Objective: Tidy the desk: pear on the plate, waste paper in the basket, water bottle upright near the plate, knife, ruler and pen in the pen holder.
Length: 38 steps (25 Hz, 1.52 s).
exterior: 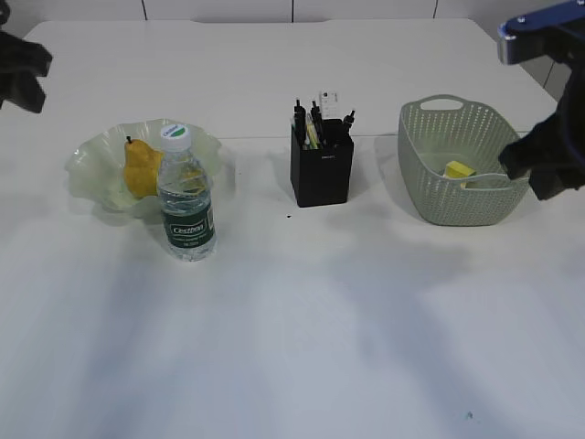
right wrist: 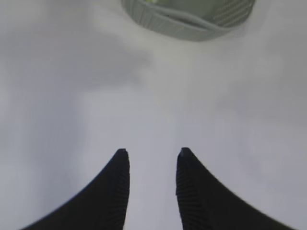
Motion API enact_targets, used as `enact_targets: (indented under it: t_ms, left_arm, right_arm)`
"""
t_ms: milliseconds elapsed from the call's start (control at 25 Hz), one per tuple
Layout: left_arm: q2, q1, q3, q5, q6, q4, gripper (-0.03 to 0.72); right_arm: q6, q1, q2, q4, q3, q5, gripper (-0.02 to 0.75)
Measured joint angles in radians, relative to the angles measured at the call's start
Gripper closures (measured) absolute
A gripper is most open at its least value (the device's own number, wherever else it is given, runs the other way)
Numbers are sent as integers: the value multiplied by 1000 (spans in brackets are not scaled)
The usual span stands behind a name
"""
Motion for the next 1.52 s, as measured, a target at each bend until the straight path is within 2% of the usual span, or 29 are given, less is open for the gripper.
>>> enact_targets:
  t_ms: [160,280,400,520,720,840,1080,1360,1520]
  left_arm:
    - [-62,80,110,-48,-21,-18,371]
    - [-102,115,180,-67,-24,-49,371]
    - [-139,122,236,-71,-24,-59,371]
    - [-180,122,281,-71,-24,-66,367]
    - [-257,122,336,-74,-31,-66,279]
    - [-288,122,344,-62,-51,-49,251]
    - [-359,122,344,-18,-83,1,245]
    - [-413,122,344,73,-84,9,244]
    - [-478,122,365,120,-84,25,245]
  right_arm:
    - [0,0,17,0,-75,2,483]
    - [0,0,23,4,-110,-5,433]
    - [0,0,29,6,-119,-27,372]
    - [0,0,56,-2,-120,-30,352]
    - [4,-25,104,6,-114,-38,349]
    - [4,-66,104,25,-89,-62,347]
    - [2,-181,97,59,48,-70,348]
    - [-4,-189,-20,186,200,-157,370]
    - [-11,-189,-102,202,245,-189,377]
